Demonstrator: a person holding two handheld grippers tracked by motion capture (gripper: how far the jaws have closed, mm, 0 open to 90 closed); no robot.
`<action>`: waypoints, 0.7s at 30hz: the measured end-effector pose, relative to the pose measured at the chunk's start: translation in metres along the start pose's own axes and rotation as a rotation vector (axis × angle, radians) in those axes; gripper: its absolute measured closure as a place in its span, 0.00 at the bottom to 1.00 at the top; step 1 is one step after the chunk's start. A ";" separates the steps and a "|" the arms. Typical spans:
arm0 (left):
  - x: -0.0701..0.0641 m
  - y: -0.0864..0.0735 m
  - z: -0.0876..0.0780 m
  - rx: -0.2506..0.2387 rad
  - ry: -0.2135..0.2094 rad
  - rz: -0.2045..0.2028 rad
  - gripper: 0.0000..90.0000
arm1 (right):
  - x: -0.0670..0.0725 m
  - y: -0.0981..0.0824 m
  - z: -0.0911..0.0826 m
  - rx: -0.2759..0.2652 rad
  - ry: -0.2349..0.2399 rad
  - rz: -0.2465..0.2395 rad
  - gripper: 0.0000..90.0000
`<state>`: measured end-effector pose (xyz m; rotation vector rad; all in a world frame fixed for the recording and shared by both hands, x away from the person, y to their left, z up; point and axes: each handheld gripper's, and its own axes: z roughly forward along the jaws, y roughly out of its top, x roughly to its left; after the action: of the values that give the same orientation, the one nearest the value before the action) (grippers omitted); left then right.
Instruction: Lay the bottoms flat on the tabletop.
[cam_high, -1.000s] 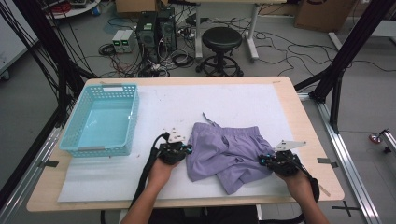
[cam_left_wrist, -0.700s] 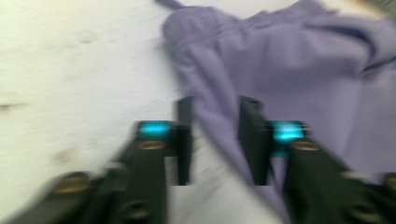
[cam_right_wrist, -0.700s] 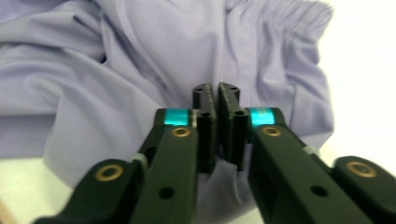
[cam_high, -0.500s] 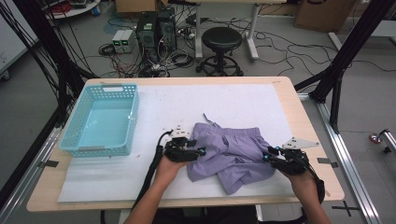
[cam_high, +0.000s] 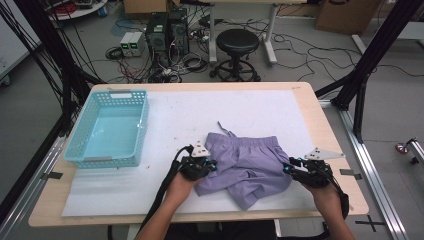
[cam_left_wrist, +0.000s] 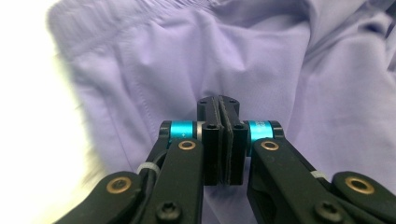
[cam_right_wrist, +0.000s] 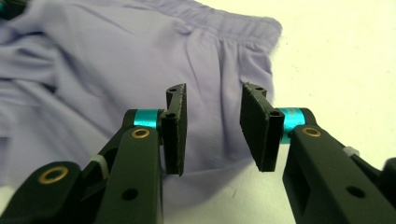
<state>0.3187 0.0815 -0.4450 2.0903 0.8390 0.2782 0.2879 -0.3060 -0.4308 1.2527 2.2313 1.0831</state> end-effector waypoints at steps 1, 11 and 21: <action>0.003 -0.003 -0.006 -0.012 -0.005 -0.010 0.98 | 0.000 0.000 0.002 0.007 -0.006 0.009 0.66; 0.018 -0.016 -0.029 -0.056 0.007 -0.068 0.98 | 0.012 0.010 0.025 0.187 -0.058 -0.120 0.99; 0.013 -0.021 -0.027 -0.036 -0.003 -0.053 0.92 | 0.001 0.004 0.001 0.160 -0.100 -0.070 0.89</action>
<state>0.3062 0.1161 -0.4453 2.0313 0.8798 0.2595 0.2901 -0.3039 -0.4281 1.2519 2.3038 0.8115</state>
